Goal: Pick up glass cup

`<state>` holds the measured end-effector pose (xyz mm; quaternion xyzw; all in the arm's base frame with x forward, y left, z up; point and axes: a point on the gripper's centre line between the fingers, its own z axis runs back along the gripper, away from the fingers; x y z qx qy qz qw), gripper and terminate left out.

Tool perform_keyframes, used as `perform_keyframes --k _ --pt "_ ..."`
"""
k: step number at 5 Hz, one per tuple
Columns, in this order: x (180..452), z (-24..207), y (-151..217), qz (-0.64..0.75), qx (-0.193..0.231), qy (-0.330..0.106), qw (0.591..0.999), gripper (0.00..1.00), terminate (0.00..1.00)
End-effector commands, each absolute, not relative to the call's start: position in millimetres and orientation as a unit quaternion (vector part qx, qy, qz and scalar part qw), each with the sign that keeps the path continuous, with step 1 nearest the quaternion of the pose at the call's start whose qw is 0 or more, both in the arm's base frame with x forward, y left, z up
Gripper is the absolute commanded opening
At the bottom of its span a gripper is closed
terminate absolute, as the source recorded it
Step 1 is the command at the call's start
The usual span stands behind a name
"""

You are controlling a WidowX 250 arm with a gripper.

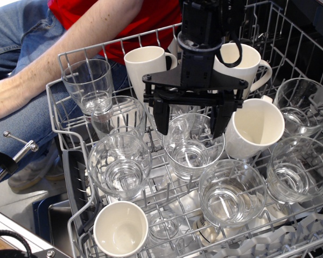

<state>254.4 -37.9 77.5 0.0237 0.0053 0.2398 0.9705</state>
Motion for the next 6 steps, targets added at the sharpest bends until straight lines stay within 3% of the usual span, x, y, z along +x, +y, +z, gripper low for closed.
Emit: perform_keyframes --k 1,2,3,6 --pt "254 78 -38 0.240 0.024 0.005 0.971 1.00 0.00" --pt "253 56 -40 0.273 0.002 -0.005 0.962 1.00 0.00" --pt "273 45 -30 0.283 -0.020 -0.033 0.959 1.00 0.00" --pt "301 5 -34 0.307 -0.009 -0.061 0.950 1.00 0.00"
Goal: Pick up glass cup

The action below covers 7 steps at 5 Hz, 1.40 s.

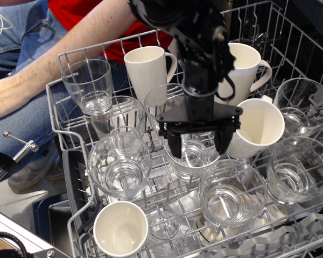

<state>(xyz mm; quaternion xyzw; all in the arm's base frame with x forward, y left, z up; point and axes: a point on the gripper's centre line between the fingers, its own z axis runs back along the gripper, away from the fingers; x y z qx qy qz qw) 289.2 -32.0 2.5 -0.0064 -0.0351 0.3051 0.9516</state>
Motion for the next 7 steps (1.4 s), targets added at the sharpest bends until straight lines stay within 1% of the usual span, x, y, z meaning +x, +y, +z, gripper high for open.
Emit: perform_keyframes --k 1,2,3,4,5,7 --pt "298 -5 -38 0.298 0.008 -0.068 0.952 1.00 0.00" --pt "287 -17 -41 0.296 0.015 -0.074 0.952 1.00 0.00" --pt "286 -23 -47 0.303 0.023 -0.069 0.950 1.00 0.00" --pt "281 -31 -53 0.307 0.020 -0.076 0.949 1.00 0.00" --pt "277 -40 -53 0.321 0.007 -0.092 0.943 1.00 0.00" --pt "277 -57 -60 0.330 0.004 -0.115 0.937 1.00 0.00"
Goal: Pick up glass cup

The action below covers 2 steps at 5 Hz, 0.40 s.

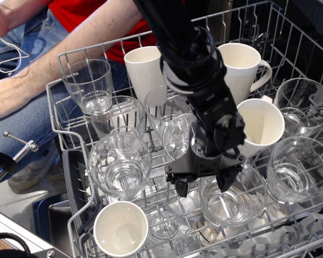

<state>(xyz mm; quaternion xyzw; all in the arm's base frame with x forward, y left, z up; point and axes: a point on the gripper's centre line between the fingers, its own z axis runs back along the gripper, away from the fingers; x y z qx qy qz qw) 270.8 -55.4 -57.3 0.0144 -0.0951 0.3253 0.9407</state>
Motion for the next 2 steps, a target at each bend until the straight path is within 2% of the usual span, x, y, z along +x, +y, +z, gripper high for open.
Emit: perform_keyframes --k 1,2 --pt "282.5 -61.8 -63.9 0.338 0.004 -0.121 0.933 1.00 0.00" --pt "280.3 -68.0 -68.9 0.341 0.003 -0.125 0.932 1.00 0.00"
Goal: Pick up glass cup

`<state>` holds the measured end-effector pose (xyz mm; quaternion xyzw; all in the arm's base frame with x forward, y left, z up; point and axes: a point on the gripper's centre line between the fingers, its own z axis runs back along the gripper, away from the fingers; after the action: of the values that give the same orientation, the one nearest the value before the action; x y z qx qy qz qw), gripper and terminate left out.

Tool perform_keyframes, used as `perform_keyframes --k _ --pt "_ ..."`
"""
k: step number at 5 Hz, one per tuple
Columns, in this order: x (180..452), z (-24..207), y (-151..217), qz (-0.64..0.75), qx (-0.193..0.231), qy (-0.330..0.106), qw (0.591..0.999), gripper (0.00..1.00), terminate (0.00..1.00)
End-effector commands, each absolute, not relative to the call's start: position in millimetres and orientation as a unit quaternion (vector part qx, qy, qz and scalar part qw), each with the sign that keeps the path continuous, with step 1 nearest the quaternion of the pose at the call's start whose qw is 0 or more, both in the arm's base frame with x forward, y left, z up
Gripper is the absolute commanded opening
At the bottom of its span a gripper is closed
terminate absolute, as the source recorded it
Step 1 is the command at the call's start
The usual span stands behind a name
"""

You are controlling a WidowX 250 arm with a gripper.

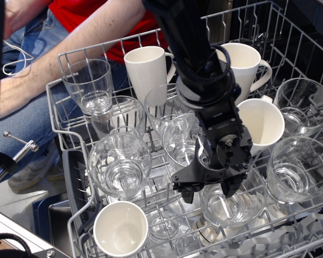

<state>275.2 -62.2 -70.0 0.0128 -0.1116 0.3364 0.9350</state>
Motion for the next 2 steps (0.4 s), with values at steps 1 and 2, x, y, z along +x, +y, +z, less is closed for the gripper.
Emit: perform_keyframes --k 1,2 --pt "280.6 -73.7 -71.6 0.348 0.004 -0.124 0.929 0.00 0.00" --pt "281.3 -73.4 -70.2 0.350 0.001 -0.123 0.929 0.00 0.00"
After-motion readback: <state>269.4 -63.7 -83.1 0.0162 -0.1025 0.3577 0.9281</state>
